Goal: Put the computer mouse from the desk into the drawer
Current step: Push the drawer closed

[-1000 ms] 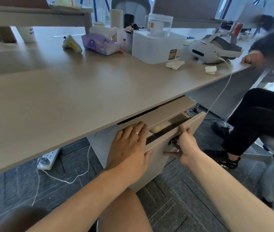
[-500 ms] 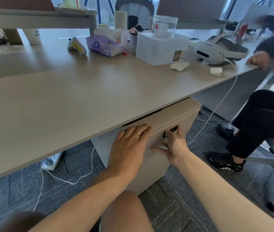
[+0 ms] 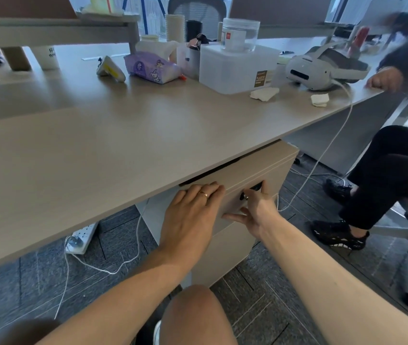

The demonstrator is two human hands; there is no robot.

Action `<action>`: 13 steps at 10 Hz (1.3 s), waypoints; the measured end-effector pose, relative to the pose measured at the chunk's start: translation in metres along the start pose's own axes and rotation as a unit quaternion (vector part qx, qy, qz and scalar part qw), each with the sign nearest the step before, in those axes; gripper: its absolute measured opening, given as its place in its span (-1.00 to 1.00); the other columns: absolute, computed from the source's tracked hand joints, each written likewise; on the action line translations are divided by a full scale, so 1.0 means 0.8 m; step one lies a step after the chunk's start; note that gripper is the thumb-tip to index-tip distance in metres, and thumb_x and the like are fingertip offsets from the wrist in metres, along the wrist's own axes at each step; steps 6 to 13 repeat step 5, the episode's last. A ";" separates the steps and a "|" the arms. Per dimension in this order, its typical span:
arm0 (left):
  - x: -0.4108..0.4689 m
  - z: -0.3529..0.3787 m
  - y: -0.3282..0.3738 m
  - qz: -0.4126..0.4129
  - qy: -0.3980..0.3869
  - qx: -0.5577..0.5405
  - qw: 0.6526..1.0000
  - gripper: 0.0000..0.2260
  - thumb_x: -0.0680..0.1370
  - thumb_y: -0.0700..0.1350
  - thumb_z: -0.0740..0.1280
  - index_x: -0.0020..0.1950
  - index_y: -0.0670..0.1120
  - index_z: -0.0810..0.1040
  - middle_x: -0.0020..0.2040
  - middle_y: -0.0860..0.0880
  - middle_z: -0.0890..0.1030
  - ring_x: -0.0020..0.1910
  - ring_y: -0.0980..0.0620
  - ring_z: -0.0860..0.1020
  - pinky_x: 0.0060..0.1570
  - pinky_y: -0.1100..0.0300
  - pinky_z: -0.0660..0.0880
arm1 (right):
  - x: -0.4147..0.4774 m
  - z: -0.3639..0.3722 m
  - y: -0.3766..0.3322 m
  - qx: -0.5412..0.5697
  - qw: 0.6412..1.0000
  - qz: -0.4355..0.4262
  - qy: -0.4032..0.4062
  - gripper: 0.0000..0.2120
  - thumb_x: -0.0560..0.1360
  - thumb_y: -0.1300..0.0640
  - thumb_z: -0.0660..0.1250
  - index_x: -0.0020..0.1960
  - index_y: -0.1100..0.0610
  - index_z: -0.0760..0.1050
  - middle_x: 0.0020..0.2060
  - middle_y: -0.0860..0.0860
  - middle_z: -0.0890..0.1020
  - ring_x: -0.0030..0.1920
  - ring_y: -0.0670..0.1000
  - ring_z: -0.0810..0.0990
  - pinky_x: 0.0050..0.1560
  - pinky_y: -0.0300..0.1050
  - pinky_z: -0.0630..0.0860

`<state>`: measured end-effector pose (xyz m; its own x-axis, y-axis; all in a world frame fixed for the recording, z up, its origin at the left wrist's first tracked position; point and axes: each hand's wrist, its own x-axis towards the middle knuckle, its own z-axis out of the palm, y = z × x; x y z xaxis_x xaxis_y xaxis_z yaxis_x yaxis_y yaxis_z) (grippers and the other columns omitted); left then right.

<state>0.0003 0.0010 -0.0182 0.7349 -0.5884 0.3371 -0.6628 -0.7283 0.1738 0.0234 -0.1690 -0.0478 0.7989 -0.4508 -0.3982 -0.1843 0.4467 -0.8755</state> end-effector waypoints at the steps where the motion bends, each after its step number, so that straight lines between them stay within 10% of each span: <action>1: 0.000 -0.003 0.003 -0.003 -0.007 0.012 1.000 -0.37 0.34 -0.31 0.22 0.44 -0.12 0.49 0.39 -0.06 0.56 0.32 -0.09 0.52 0.23 -0.01 0.48 | -0.001 -0.001 0.000 0.004 1.000 0.000 -0.002 -0.60 0.62 0.28 0.10 0.40 -0.04 0.28 0.41 0.11 0.40 0.38 0.34 0.40 -0.34 0.23 0.64; 3: 0.004 -0.006 0.003 -0.004 -0.028 0.012 1.000 -0.29 0.36 -0.40 0.41 0.51 -0.10 0.41 0.48 -0.04 0.47 0.40 -0.08 0.45 0.35 0.03 0.34 | -0.015 -0.022 -0.013 -0.110 0.994 0.018 -0.003 -0.46 0.63 0.12 0.23 0.54 -0.18 0.19 0.45 0.05 0.38 0.30 0.20 0.42 -0.08 0.22 0.66; 4: 0.007 -0.019 0.006 -0.004 -0.103 -0.001 0.995 -0.24 0.51 -0.15 0.42 0.63 -0.05 0.12 0.63 0.02 0.19 0.56 0.00 0.18 0.50 0.12 0.08 | -0.035 -0.050 -0.027 -0.377 0.924 -0.047 -0.047 -0.27 0.60 -0.01 0.29 0.63 -0.10 -0.05 0.55 0.17 0.25 0.42 0.24 0.41 0.15 0.03 0.51; 5: 0.012 -0.039 0.013 -0.042 -0.197 -0.022 0.979 -0.08 0.53 0.21 0.36 0.66 -0.06 -0.14 0.68 -0.01 -0.08 0.63 0.00 -0.09 0.58 0.03 -0.10 | -0.062 -0.086 -0.048 -0.653 0.741 -0.131 -0.093 -0.14 0.58 -0.09 0.28 0.64 -0.07 -0.23 0.60 0.16 0.13 0.52 0.27 0.26 0.44 0.13 0.30; 13: 0.012 -0.039 0.013 -0.042 -0.197 -0.022 0.979 -0.08 0.53 0.21 0.36 0.66 -0.06 -0.14 0.68 -0.01 -0.08 0.63 0.00 -0.09 0.58 0.03 -0.10 | -0.062 -0.086 -0.048 -0.653 0.741 -0.131 -0.093 -0.14 0.58 -0.09 0.28 0.64 -0.07 -0.23 0.60 0.16 0.13 0.52 0.27 0.26 0.44 0.13 0.30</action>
